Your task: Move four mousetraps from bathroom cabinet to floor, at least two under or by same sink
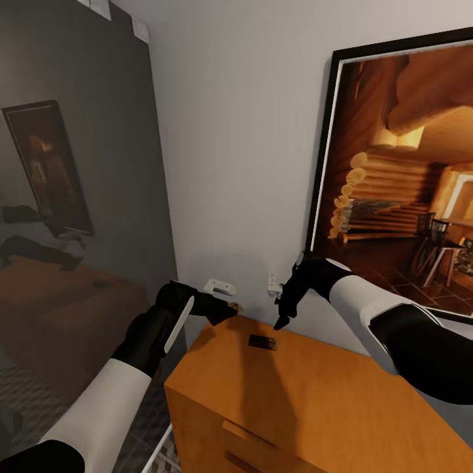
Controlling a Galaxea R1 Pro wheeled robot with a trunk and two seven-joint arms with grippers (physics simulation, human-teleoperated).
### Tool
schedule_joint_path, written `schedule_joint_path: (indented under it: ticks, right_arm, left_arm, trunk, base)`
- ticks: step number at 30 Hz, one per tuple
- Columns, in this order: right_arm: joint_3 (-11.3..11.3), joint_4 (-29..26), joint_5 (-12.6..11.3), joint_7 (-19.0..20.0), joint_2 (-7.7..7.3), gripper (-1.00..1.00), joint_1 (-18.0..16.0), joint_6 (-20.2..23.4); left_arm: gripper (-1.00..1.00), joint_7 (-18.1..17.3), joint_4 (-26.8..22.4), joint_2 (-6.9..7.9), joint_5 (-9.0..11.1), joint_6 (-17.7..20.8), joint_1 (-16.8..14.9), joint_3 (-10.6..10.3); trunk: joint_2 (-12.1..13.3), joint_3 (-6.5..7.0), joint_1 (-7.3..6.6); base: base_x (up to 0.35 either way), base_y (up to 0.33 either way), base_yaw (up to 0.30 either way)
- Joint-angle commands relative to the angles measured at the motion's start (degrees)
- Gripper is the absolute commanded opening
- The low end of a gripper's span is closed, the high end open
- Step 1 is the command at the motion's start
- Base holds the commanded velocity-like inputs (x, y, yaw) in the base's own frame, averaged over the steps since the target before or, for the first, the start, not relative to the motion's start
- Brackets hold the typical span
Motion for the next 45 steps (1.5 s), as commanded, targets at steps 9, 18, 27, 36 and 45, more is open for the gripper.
schedule_joint_path:
  ticks: [9, 18, 27, 36, 45]
  right_arm:
    - [-0.38, -0.09, 0.40, 0.28, 0.02, 1.00, 0.01, 0.60]
    - [-0.38, -0.10, 0.34, 0.28, 0.02, 1.00, 0.01, 0.55]
    - [-0.38, -0.11, 0.31, 0.25, 0.02, 1.00, 0.01, 0.59]
    - [-0.44, -0.10, 0.31, 0.21, 0.02, 1.00, 0.01, 0.60]
    - [-0.47, -0.09, 0.23, 0.24, 0.02, 1.00, 0.01, 0.58]
  left_arm:
    - [-1.00, -0.19, -0.03, -0.01, -0.19, 0.18, -0.02, 0.00]
    - [-1.00, -0.19, -0.03, -0.02, -0.19, 0.18, -0.02, 0.00]
    - [-1.00, -0.19, -0.03, -0.04, -0.19, 0.14, -0.02, 0.00]
    - [-1.00, -0.19, -0.03, -0.09, -0.18, 0.14, -0.02, 0.00]
    - [-1.00, -0.19, -0.03, -0.09, -0.18, 0.19, -0.02, 0.00]
  trunk:
    - [-0.04, -0.03, 0.02]
    - [-0.04, -0.03, 0.02]
    - [-0.04, -0.03, 0.02]
    - [-0.04, -0.03, 0.02]
    - [-0.04, -0.03, 0.02]
  base:
    - [0.000, 0.000, 0.000]
    - [0.000, 0.000, 0.000]
    - [0.000, 0.000, 0.000]
    - [0.000, 0.000, 0.000]
    - [0.087, -0.029, 0.000]
